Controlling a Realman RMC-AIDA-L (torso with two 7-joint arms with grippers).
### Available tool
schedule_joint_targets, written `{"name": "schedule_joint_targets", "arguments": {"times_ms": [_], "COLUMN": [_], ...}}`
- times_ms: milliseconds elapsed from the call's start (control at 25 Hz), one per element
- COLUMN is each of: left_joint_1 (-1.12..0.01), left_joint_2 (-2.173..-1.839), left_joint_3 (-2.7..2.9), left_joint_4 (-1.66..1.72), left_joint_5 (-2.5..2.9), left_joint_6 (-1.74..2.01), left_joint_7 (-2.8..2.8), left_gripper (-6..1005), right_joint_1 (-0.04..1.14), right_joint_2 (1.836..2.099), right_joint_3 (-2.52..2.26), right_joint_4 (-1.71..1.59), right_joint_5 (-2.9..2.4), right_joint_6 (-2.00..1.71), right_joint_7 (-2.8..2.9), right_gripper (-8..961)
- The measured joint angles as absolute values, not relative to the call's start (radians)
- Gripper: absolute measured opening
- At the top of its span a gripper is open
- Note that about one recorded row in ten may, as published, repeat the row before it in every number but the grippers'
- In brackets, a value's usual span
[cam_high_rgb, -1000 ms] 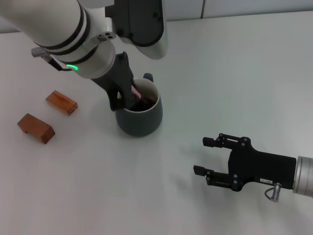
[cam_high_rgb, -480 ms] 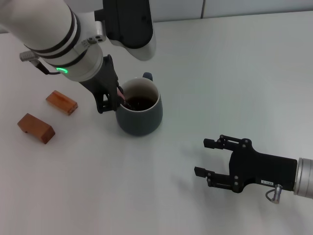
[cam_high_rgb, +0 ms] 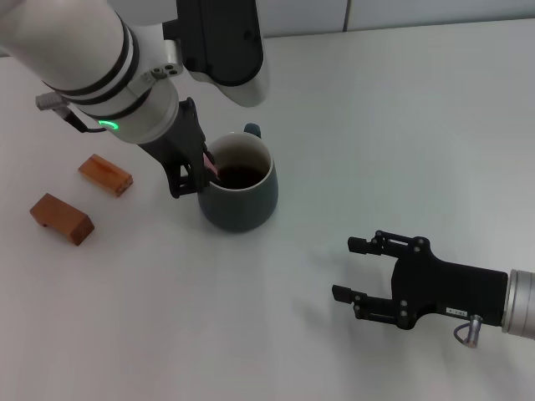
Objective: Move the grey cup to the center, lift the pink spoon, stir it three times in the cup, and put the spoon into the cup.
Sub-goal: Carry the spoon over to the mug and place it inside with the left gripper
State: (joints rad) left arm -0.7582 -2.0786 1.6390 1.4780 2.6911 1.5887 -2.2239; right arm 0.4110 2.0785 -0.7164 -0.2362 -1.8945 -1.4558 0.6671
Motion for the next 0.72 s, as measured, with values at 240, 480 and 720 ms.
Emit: {"name": "schedule_joint_targets", "arguments": {"times_ms": [240,480,720], "left_joint_1": [-0.759,-0.752,-0.699], "left_joint_2": [-2.080,-2.080,-2.074], "left_joint_3": [1.640,1.640,1.557], "left_joint_4": [1.474,1.479,1.568], "left_joint_5": [2.661,2.648,2.499], "left_joint_6": [1.606,1.606,1.543], "left_joint_7": [-2.233,-2.232,-2.177], "left_gripper": [309,314,549], "right_joint_1": [0.411,0.412,0.411], "right_joint_2": [2.078,2.079,2.079], "right_joint_3": [-0.716,-0.716,-0.716], "right_joint_4": [-0.236,-0.236,-0.238], "right_joint_5": [-1.895,-1.894,-1.894], "right_joint_6": [-1.456,-1.456,-1.456], "right_joint_7": [0.667,0.667,0.667], "right_gripper": [743,742,742]}}
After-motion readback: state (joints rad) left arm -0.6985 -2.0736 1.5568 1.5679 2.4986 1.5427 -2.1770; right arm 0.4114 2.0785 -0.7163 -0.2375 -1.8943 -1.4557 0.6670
